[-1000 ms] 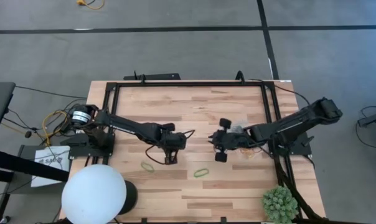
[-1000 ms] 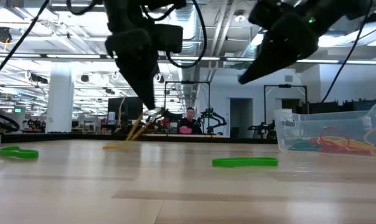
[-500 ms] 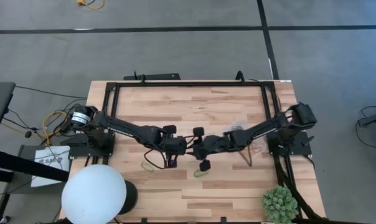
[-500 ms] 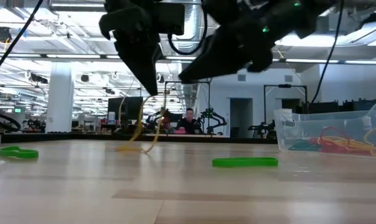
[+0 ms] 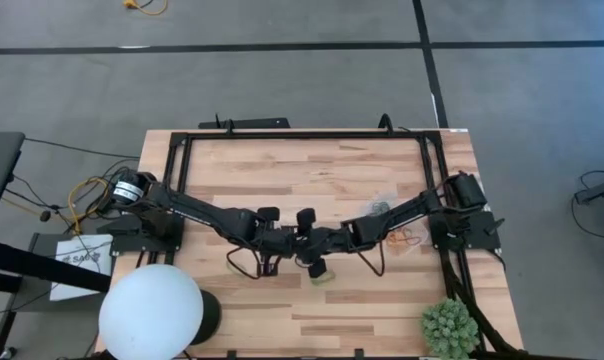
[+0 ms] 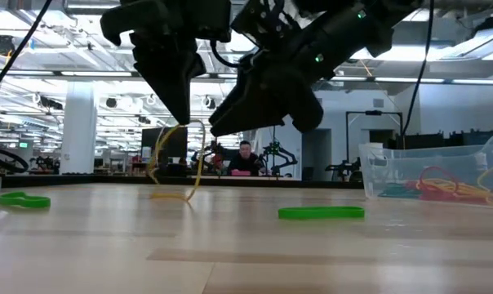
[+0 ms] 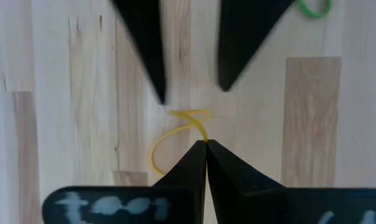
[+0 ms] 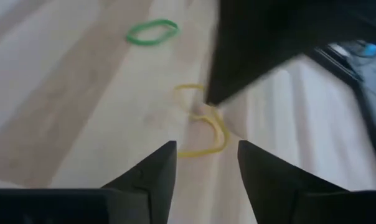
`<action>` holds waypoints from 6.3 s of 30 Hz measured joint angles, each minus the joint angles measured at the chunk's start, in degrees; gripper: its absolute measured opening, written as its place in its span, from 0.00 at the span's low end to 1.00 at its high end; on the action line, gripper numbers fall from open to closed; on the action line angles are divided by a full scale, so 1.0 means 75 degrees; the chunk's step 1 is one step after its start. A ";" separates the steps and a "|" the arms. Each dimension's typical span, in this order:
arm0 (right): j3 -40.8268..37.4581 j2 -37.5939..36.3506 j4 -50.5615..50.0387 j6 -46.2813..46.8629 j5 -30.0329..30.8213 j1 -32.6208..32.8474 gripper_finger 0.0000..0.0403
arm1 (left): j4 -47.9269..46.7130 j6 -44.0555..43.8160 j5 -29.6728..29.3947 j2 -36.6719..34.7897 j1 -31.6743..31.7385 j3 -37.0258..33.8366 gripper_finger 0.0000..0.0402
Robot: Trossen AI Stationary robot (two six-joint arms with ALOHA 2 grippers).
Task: Pick and place items into bin
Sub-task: Put the yellow rubber band into the transparent bin, then put the green rubber band into the transparent bin
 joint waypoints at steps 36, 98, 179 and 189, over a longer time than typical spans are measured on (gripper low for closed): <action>0.0002 -0.0643 0.1540 0.0052 -0.0674 0.0149 0.32 | 0.2647 -0.1629 -0.3754 -0.2495 -0.2382 -0.2359 0.00; 0.0112 -0.1598 -0.5289 0.4124 0.5811 0.0664 0.00 | 0.1722 -0.2082 -0.3419 -0.2124 -0.1007 -0.2436 0.25; -0.1658 -0.3690 -0.8318 0.9381 0.2116 0.2255 0.18 | 0.1946 -0.1365 0.0447 -0.1081 -0.0970 -0.2380 0.26; -0.1208 -0.3767 -0.5802 0.6220 0.2769 0.2824 0.18 | 0.0672 -0.2223 0.2122 -0.1087 -0.1112 -0.2308 0.26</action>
